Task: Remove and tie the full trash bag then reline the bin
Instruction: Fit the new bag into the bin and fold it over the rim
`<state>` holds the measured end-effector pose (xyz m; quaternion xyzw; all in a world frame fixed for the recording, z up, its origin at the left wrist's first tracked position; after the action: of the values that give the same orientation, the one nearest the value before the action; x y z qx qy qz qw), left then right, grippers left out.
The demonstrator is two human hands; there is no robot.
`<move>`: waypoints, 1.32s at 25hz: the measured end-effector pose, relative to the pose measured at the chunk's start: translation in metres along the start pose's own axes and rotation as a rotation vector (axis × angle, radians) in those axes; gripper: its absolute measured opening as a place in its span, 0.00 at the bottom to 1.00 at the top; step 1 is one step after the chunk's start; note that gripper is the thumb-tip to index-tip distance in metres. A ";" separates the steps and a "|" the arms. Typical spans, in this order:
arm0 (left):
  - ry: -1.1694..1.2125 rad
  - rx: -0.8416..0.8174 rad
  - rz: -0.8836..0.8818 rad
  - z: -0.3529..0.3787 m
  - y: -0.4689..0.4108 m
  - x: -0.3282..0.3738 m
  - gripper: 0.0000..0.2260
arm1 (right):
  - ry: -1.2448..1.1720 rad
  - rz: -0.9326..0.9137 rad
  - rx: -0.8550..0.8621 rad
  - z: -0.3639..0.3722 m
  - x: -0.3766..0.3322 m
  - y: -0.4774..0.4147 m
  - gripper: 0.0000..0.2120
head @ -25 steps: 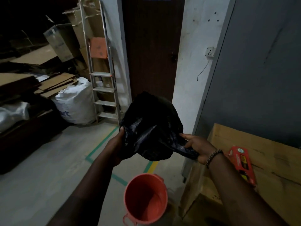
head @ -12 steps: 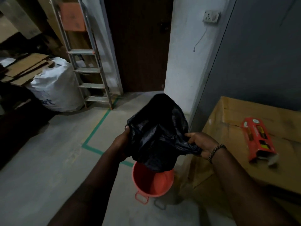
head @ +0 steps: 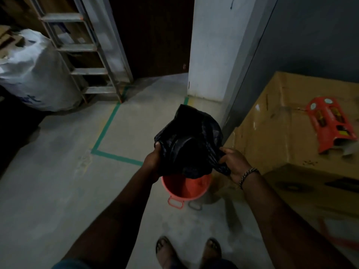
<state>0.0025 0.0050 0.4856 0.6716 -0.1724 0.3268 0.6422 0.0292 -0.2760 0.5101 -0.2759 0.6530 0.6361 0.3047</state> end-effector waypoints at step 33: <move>-0.467 0.243 0.012 0.058 -0.343 -0.281 0.30 | 0.291 -0.048 -0.123 0.002 0.295 -0.292 0.35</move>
<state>0.0345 -0.0651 0.0450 0.8000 -0.2795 0.1848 0.4976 0.0522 -0.2770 0.0956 -0.3989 0.6431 0.6208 0.2045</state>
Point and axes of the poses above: each hand's wrist, its own y-axis away from the middle knuckle, its own z-axis out of the palm, x = y × z, the point moved 2 cm from there along -y, towards the middle knuckle, and after that the axes turned 7 degrees about -y, right-handed, at the moved point
